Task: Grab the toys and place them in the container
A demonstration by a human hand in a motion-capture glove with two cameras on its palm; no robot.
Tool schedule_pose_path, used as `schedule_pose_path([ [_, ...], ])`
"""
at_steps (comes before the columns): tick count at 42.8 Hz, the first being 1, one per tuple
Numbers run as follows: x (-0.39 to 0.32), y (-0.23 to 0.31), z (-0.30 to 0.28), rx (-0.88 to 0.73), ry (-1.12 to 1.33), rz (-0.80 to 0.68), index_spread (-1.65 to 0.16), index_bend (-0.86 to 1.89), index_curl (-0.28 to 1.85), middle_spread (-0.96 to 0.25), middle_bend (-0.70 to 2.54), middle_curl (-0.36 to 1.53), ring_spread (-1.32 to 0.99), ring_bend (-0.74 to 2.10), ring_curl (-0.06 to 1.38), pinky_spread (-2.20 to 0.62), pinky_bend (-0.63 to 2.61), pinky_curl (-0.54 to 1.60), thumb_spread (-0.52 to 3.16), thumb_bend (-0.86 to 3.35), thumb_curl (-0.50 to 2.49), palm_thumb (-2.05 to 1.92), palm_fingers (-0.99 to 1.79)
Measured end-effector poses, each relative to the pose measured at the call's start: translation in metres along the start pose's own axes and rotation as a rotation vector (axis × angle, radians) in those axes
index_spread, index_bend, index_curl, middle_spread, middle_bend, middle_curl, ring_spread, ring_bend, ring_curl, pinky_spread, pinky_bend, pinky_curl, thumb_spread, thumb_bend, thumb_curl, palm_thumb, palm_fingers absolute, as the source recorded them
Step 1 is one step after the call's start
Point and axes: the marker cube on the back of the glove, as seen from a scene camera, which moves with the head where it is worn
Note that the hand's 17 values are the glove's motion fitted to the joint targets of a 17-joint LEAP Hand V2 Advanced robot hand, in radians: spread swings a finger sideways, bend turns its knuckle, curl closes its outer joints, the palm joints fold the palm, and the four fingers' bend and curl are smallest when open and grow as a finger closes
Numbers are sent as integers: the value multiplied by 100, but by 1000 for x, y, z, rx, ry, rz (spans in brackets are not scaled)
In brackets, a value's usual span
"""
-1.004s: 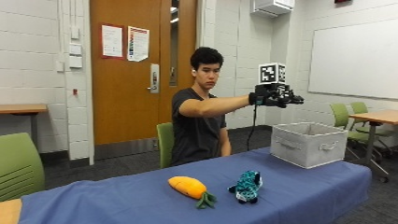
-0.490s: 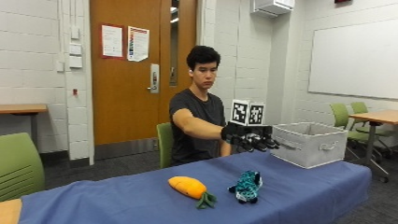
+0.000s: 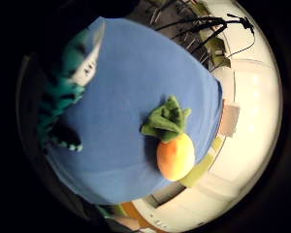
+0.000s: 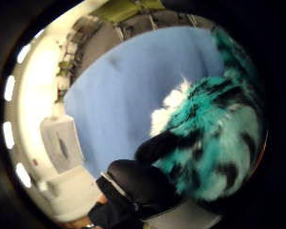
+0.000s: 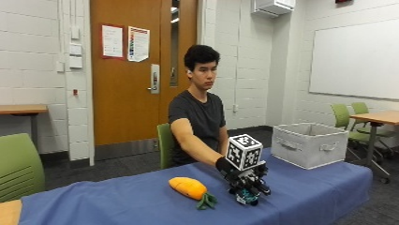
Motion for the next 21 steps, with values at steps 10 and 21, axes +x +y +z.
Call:
schedule_pose_path([
  [10,6,10,10,-19,-2,-15,-41,78,51,-2,5,19,-3,4,13,0,78,34,83,-8,18,-9,-10],
  [21,-3,22,-6,93,87,1,-36,91,61,-12,24,22,-17,51,21,-11,70,30,106,12,27,25,48],
])
